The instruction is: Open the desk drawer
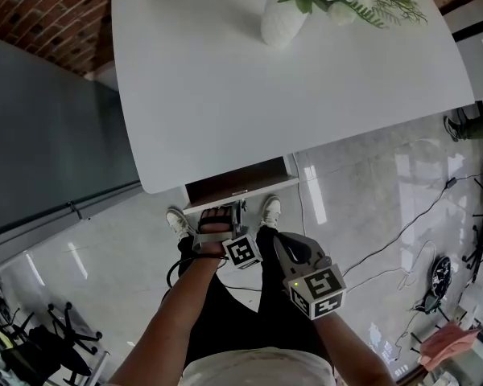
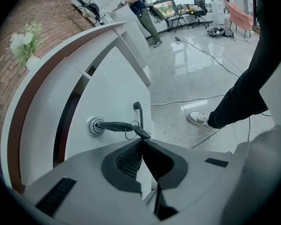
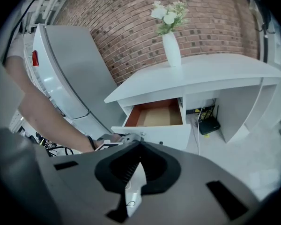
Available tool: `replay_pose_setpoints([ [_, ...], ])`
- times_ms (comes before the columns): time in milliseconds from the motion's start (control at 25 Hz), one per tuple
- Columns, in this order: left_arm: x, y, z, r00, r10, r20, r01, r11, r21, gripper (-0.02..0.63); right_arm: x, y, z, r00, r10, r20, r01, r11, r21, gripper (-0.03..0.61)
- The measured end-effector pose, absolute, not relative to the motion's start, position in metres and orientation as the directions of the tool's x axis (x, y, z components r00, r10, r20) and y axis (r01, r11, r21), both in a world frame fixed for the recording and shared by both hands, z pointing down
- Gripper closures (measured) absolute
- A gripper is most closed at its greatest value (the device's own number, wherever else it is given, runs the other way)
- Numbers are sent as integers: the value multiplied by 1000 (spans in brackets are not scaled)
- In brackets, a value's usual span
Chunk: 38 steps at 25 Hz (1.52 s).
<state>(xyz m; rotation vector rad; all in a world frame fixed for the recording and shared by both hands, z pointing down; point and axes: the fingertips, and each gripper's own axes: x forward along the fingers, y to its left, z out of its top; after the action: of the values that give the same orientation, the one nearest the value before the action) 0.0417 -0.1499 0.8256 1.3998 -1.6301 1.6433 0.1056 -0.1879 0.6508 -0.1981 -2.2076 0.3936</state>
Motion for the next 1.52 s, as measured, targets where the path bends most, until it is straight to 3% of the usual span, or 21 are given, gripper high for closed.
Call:
replay_pose_setpoints([
  [760,60,-138,806,-314,-395,863,-900,-166,-403,607,92,-184,645,-622,252,741,-16,942,-334,569],
  [1160,64,-97,794,-300,-293,908,-953,44,-300,607,83,-176,634,-615,258,745,18,949,-314,569],
  [1520,41,-64,774,-332,-243,911,-923,282,-262,606,71,-161,635,-595,273,756,62,953,-296,569],
])
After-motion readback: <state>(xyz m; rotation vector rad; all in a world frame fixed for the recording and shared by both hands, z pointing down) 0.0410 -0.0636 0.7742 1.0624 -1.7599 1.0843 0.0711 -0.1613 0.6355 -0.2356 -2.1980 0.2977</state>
